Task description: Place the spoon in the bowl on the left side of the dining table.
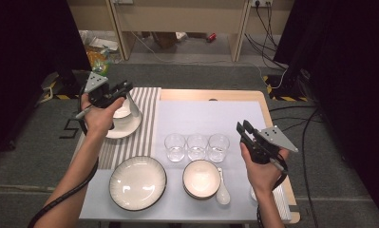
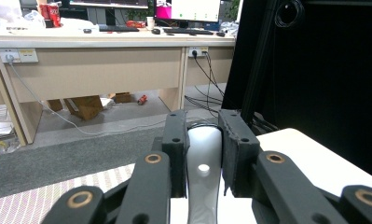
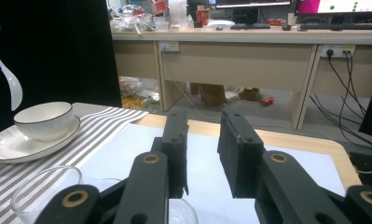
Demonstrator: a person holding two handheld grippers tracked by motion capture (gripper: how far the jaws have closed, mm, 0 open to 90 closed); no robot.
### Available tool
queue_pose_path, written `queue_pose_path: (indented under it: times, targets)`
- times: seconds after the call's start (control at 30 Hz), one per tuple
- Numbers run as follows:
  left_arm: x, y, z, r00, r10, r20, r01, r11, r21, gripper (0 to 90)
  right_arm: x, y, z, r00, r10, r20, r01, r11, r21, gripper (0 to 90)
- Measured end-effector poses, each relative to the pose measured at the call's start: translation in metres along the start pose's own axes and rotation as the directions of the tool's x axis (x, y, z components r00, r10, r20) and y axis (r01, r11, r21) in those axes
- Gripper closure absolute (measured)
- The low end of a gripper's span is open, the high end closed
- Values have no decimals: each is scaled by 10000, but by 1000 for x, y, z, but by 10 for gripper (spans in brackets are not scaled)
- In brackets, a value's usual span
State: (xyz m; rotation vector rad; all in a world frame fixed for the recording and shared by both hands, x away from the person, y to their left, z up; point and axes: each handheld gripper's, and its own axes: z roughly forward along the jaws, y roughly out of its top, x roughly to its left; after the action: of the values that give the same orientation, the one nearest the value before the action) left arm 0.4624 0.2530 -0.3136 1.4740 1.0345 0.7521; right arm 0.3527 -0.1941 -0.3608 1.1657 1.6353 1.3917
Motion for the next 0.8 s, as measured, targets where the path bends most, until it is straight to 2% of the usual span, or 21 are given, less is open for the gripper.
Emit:
queue_pose_path:
  times: [0.07,0.1,0.27,0.8]
  targets:
    - [2,-1,1,10000,-25,-60,25,10000,7,730,1,0,-1,9999,133,15,-133,9998,129,703]
    - [3,-1,1,9999,-68,-95,68,10000,-8,730,0,-1,0,10000,24,-19,-24,10000,45,698]
    - [8,-2,4,9996,-45,-268,45,10000,12,730,0,-2,0,9999,119,-50,-119,9999,61,675]
    - [23,-3,15,9972,8,-754,-1,10000,91,730,0,-3,0,10000,51,-57,-50,10000,75,664]
